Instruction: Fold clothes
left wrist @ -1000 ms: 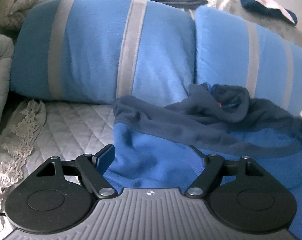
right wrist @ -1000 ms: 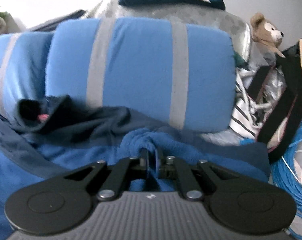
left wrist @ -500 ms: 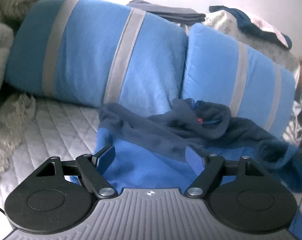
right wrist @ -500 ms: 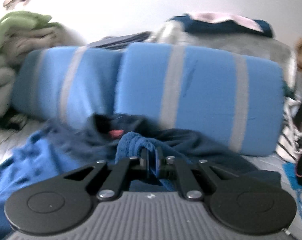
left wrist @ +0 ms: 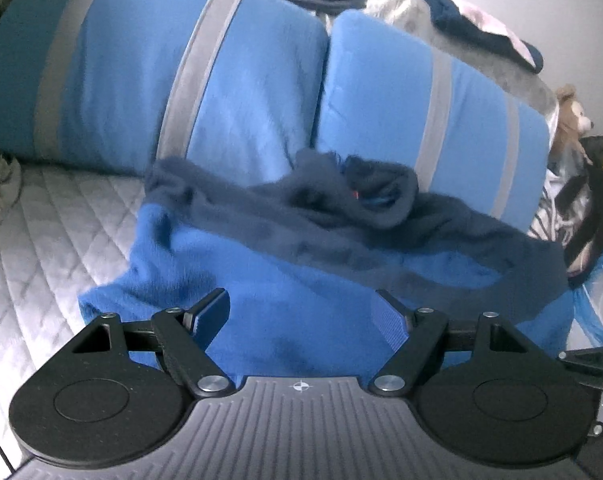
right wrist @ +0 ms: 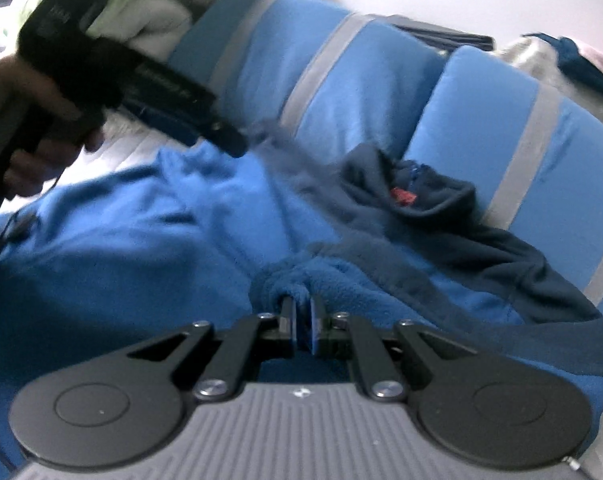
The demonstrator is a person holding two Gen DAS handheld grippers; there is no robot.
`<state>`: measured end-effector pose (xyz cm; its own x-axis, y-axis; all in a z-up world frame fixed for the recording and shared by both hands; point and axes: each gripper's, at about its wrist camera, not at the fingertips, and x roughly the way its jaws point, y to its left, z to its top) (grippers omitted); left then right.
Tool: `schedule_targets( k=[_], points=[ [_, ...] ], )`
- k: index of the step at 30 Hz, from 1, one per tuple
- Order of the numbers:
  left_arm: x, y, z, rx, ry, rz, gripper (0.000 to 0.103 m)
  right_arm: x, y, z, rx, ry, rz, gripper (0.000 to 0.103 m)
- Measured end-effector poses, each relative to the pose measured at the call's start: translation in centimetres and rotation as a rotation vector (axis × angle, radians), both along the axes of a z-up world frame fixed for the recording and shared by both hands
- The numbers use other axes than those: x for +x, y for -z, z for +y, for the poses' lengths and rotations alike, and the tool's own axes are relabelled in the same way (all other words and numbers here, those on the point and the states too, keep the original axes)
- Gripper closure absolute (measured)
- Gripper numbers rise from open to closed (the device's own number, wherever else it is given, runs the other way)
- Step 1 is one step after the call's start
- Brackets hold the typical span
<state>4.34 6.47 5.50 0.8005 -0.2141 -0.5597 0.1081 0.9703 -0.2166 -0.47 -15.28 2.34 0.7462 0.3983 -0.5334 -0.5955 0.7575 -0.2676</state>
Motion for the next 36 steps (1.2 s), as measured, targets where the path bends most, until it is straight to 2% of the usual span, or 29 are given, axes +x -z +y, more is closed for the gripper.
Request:
schedule_targets(
  k=[1, 2, 4, 8, 11, 14, 16, 19, 21, 22, 23, 27, 29, 31, 33, 36],
  points=[
    [0.0, 0.2, 0.0, -0.001, 0.003, 0.007, 0.026, -0.2, 0.3, 0.3, -0.019, -0.008, -0.001, 0.093],
    [0.0, 0.3, 0.1, -0.002, 0.006, 0.014, 0.026, -0.3, 0.3, 0.4, -0.031, -0.008, -0.012, 0.082],
    [0.0, 0.5, 0.1, 0.002, 0.012, 0.022, 0.026, 0.0, 0.4, 0.6, -0.053, -0.001, -0.040, 0.068],
    [0.0, 0.6, -0.1, 0.008, 0.021, 0.033, 0.026, 0.0, 0.2, 0.6, -0.120, -0.015, -0.088, 0.047],
    [0.0, 0.7, -0.3, 0.011, 0.025, 0.039, 0.026, 0.0, 0.3, 0.4, -0.178, -0.041, -0.127, 0.035],
    [-0.1, 0.7, -0.5, 0.005, 0.038, 0.035, 0.026, 0.0, 0.3, 0.3, -0.202, -0.059, -0.147, 0.034],
    [-0.1, 0.7, -0.7, 0.003, 0.044, 0.036, 0.026, -0.1, 0.3, 0.2, -0.203, -0.062, -0.160, 0.034],
    [-0.2, 0.6, -0.9, -0.011, 0.056, 0.036, 0.026, -0.2, 0.2, 0.2, -0.190, -0.057, -0.177, 0.041],
    [-0.2, 0.5, -1.0, -0.022, 0.064, 0.036, 0.026, 0.0, 0.3, 0.3, -0.185, -0.068, -0.148, 0.065],
    [-0.2, 0.4, -1.1, -0.025, 0.066, 0.033, 0.026, 0.1, 0.4, 0.3, -0.181, -0.075, -0.129, 0.084],
    [-0.1, 0.3, -1.2, -0.027, 0.067, 0.031, 0.026, 0.2, 0.4, 0.4, -0.178, -0.079, -0.108, 0.094],
    [-0.1, -0.3, -1.2, -0.046, 0.051, 0.014, 0.026, 0.3, -0.9, 0.5, -0.126, -0.046, -0.194, 0.095],
    [-0.1, -0.6, -1.3, -0.056, 0.043, 0.008, 0.026, 0.8, -2.0, 0.3, -0.063, 0.005, -0.245, 0.095],
    [0.0, -0.9, -1.4, -0.063, 0.041, 0.002, 0.026, 1.3, -3.3, -0.2, 0.011, 0.037, -0.257, 0.095],
    [0.0, -1.1, -1.5, -0.072, 0.045, -0.006, 0.026, 1.9, -3.7, -0.5, 0.023, 0.014, -0.204, 0.095],
    [0.1, -1.0, -1.8, -0.075, 0.049, 0.001, 0.026, 2.0, -2.2, -0.2, -0.052, -0.055, -0.106, 0.095]
  ],
)
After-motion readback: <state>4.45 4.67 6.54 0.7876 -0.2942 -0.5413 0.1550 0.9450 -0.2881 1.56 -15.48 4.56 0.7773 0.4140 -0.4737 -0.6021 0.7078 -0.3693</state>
